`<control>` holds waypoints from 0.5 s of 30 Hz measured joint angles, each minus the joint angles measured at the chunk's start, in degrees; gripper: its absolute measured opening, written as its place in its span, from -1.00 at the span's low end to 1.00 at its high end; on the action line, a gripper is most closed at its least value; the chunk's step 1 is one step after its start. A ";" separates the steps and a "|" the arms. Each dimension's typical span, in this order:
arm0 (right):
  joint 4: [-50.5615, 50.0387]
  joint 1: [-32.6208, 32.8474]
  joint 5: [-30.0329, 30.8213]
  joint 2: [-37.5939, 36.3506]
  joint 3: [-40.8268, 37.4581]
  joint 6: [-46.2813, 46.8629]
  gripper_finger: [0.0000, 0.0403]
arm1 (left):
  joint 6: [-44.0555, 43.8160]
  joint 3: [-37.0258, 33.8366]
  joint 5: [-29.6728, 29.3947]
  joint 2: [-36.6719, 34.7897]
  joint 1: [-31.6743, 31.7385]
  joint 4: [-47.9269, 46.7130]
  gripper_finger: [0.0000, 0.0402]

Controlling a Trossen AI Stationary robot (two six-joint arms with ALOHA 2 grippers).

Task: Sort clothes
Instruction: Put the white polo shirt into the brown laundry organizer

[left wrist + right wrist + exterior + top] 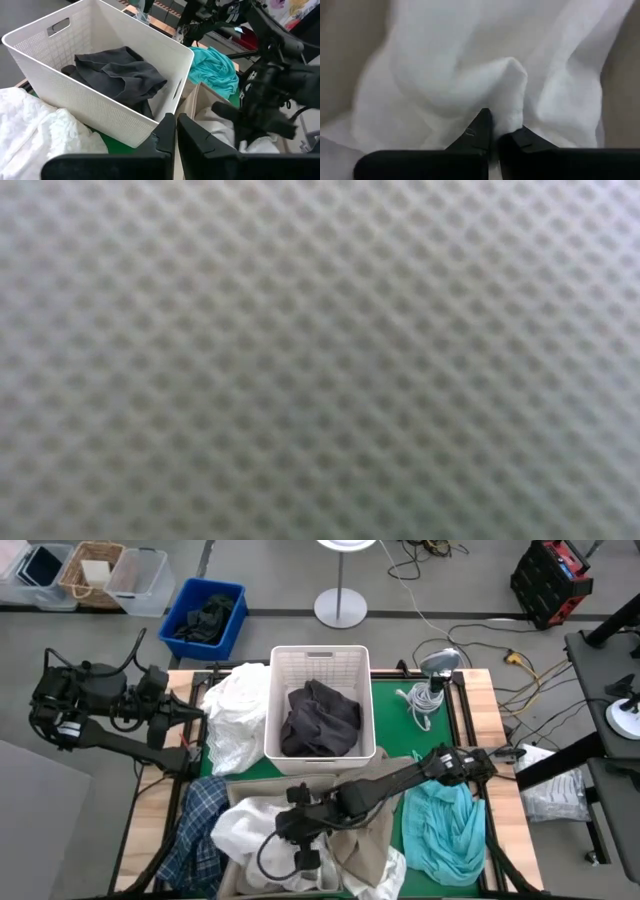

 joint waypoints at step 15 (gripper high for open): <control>-11.79 -0.64 4.83 -5.12 0.05 0.64 -0.75 | -0.23 -0.89 0.01 -0.31 0.00 -0.61 -1.00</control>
